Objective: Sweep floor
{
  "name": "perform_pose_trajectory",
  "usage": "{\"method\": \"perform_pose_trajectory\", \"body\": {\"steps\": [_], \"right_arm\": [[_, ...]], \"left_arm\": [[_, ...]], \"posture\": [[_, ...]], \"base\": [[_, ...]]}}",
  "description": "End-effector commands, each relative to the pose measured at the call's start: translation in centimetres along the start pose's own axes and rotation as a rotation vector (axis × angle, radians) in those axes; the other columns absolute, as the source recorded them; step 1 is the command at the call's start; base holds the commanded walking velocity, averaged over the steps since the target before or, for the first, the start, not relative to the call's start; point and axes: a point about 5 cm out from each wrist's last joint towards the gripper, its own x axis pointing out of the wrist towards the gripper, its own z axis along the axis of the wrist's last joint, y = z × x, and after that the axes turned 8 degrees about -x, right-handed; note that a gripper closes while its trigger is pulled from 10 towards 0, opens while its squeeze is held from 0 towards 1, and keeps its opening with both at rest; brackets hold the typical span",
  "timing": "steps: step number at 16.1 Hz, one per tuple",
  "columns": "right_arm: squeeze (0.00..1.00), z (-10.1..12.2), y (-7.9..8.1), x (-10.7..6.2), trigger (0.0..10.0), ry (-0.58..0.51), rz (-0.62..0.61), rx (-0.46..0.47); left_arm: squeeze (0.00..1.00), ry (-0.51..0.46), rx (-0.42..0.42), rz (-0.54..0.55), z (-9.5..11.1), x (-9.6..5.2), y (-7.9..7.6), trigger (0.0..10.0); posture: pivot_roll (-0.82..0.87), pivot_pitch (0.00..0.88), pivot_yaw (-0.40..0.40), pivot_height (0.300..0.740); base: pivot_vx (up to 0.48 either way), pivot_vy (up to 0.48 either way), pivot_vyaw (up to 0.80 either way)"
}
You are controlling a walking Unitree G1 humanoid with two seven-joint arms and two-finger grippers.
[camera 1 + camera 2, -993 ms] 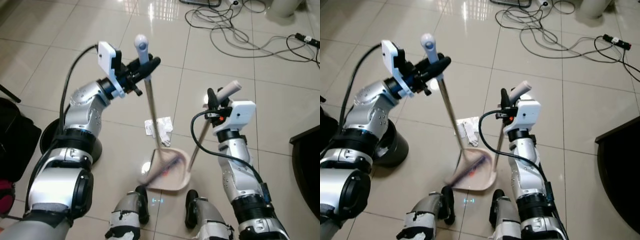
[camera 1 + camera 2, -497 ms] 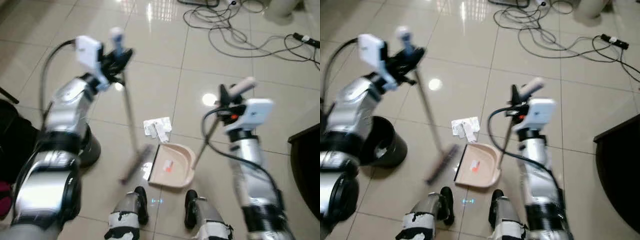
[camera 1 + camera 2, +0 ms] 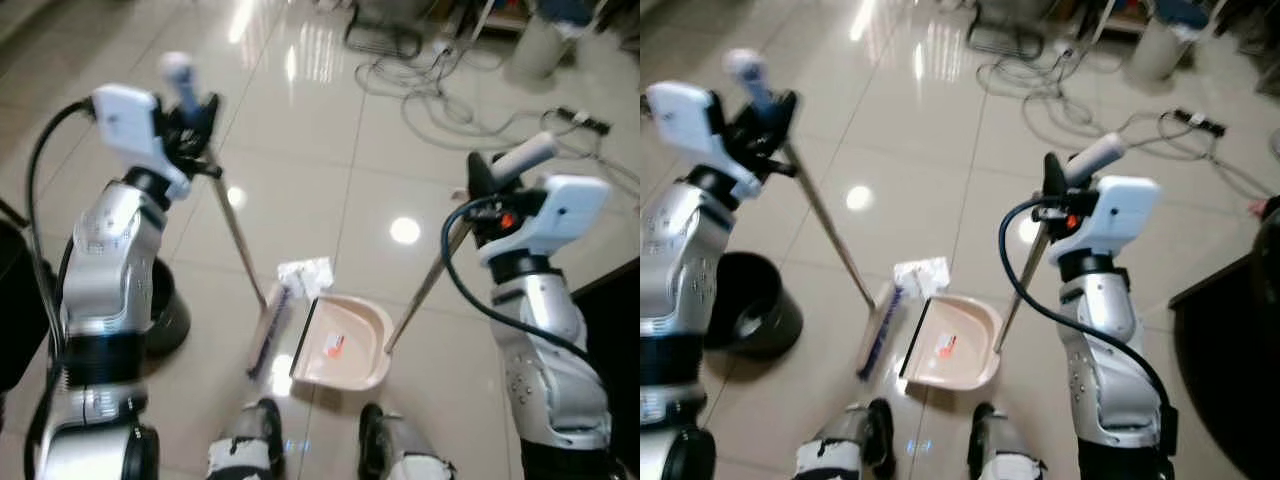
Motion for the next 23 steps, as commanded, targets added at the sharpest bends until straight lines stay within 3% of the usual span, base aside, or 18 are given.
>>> {"method": "perform_pose_trajectory", "body": {"steps": [1,5,8,17,23], "right_arm": [[0.0,1.0,-0.5,-0.3,10.0,-0.022,-0.018,0.001],[0.0,0.1,-0.9,-0.4,10.0,0.013,-0.072,-0.149],[0.0,-1.3,-1.5,-1.0,10.0,0.059,-0.107,-0.084],[0.0,-2.4,-0.8,-1.8,10.0,0.097,-0.043,-0.074],[0.0,-2.6,-1.0,-2.1,10.0,0.105,-0.051,-0.078]], "left_arm": [[0.0,-0.032,0.045,0.042,0.6,-0.6,-0.1,10.0],[0.0,0.079,0.059,0.125,-1.5,-2.2,-0.2,10.0],[0.0,0.134,0.099,0.068,-2.6,-3.4,-1.5,10.0],[0.0,0.139,0.09,-0.02,-3.4,-4.4,-4.3,10.0],[0.0,0.151,0.089,-0.033,-3.5,-4.5,-4.4,10.0]], "posture": [[-0.01,0.118,-0.047,0.74],[-0.01,0.11,-0.029,0.74],[-0.01,0.105,-0.024,0.74],[-0.01,0.107,-0.024,0.74],[-0.01,0.109,-0.017,0.74]], "base": [[0.0,0.0,0.0],[0.0,0.0,0.0],[0.0,0.0,0.0],[0.032,0.0,0.0],[0.335,0.0,0.0]]}}
